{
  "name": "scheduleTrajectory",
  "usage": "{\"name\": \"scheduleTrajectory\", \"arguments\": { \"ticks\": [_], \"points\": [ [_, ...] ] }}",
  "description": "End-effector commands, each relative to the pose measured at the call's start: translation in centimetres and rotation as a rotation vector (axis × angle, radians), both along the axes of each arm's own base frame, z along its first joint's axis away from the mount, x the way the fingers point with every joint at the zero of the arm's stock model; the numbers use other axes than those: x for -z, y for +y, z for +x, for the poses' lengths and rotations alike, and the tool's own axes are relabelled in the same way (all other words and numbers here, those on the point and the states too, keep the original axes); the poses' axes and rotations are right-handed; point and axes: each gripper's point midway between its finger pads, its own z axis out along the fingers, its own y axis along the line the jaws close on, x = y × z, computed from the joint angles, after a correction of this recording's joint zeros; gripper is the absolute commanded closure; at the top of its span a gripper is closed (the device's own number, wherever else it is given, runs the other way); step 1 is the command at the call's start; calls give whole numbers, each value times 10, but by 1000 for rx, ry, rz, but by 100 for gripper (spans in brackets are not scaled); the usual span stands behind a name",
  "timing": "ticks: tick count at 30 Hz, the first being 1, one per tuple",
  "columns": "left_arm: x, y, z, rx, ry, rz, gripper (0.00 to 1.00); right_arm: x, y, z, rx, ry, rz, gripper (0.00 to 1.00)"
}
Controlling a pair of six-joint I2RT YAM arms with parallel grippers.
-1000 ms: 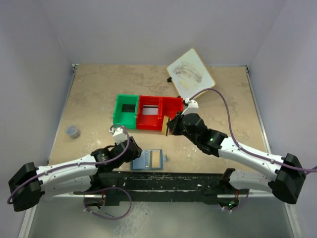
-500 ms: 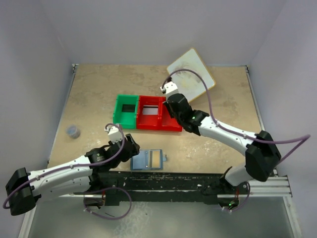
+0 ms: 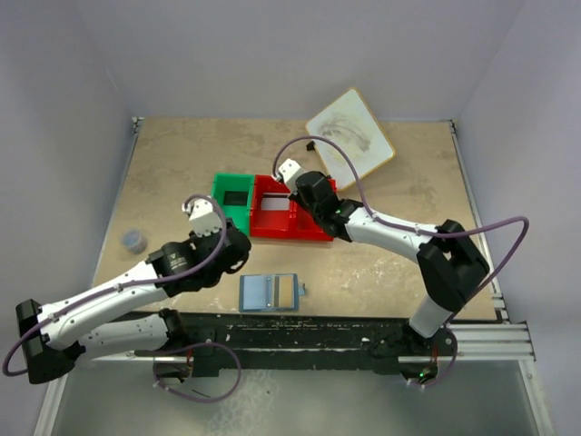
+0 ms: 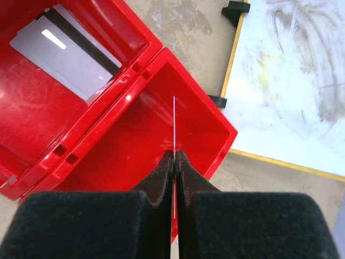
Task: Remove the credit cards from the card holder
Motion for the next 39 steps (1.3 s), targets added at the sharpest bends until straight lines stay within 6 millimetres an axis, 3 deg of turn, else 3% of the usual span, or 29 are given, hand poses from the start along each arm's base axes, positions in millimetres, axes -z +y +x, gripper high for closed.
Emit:
{"name": "scheduleTrajectory", "arguments": {
  "ticks": [1, 4, 6, 7, 13, 17, 23, 28, 32, 39],
  "points": [
    [-8, 37, -1, -40, 27, 259, 55, -26, 12, 28, -65, -115, -50, 100],
    [-14, 34, 6, 13, 57, 308, 60, -19, 12, 34, -80, -127, -92, 100],
    [-21, 38, 13, 38, 97, 325, 97, -18, 11, 38, -88, -149, -95, 100],
    [-26, 40, 16, 43, 108, 327, 100, -18, 11, 39, -90, -158, -92, 100],
    [-62, 46, 32, 119, 146, 391, 100, -24, 11, 48, -120, -179, -63, 100],
    [-73, 42, 35, 176, 141, 378, 100, -14, 9, 50, -133, -169, -96, 100],
    [-70, 37, 35, 278, 163, 370, 100, 1, 8, 55, -126, -140, -145, 100],
    [-78, 38, 38, 292, 142, 376, 100, -2, 9, 58, -132, -143, -158, 100],
    [-79, 42, 39, 245, 150, 376, 100, -1, 8, 60, -133, -150, -181, 100],
    [-89, 54, 40, 107, 120, 332, 100, 20, 11, 59, -153, -93, -212, 100]
  ]
}}
